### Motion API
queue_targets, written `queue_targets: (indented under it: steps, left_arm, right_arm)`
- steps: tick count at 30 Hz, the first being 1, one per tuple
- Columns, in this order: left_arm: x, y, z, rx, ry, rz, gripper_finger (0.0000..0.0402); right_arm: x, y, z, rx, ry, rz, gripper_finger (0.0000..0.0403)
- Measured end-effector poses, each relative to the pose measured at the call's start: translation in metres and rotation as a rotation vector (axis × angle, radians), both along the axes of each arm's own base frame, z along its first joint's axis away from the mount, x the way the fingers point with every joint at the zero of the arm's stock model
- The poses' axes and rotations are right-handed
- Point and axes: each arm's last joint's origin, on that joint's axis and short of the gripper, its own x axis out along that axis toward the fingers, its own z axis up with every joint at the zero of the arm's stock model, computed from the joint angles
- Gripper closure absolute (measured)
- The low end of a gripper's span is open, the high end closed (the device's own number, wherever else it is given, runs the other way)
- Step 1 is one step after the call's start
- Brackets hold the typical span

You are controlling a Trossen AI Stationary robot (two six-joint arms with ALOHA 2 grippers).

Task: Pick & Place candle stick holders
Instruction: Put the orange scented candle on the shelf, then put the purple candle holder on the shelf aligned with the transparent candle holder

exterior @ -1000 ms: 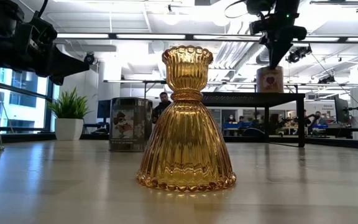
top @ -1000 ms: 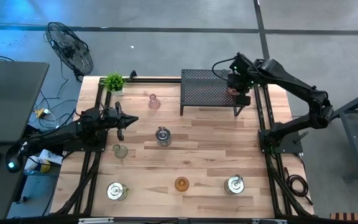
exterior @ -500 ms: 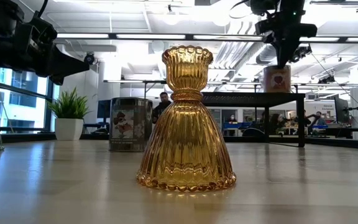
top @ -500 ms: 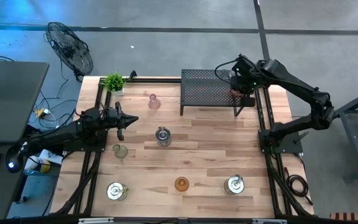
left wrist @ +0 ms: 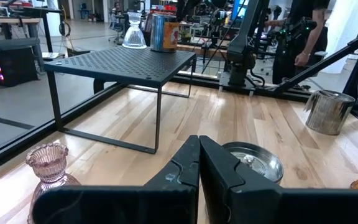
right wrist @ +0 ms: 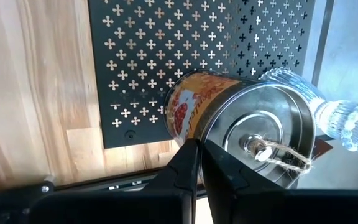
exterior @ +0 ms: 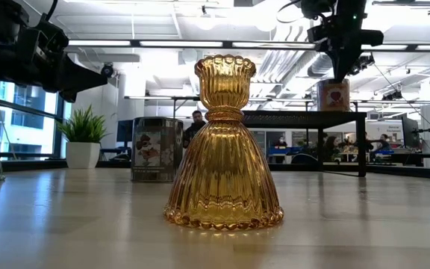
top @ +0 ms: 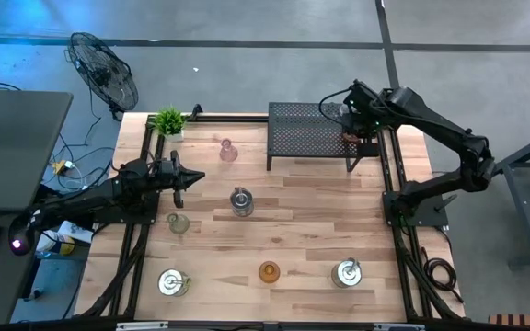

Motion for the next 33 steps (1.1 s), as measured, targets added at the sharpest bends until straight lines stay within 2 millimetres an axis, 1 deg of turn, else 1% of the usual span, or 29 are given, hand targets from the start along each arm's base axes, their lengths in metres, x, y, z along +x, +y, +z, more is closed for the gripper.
queue_targets:
  steps: [22, 25, 30, 33]
  left_arm:
    - [0.0000, 0.0000, 0.0000, 0.000, 0.000, -0.001, 0.0401]
    - [0.0000, 0.0000, 0.0000, -0.001, -0.001, -0.001, 0.0401]
    - [0.0000, 0.0000, 0.0000, -0.001, -0.001, -0.001, 0.0401]
    - [0.0000, 0.0000, 0.0000, -0.001, 0.000, -0.001, 0.0401]
  right_arm:
    - [-0.0008, -0.0008, 0.0001, -0.027, 0.022, -0.010, 0.0389]
    - [-0.0009, -0.0008, 0.0002, -0.030, 0.024, -0.014, 0.0369]
    - [-0.0010, -0.0012, 0.0003, -0.039, 0.026, -0.024, 0.0315]
    - [-0.0008, -0.0010, 0.0003, -0.034, 0.022, -0.022, 0.0296]
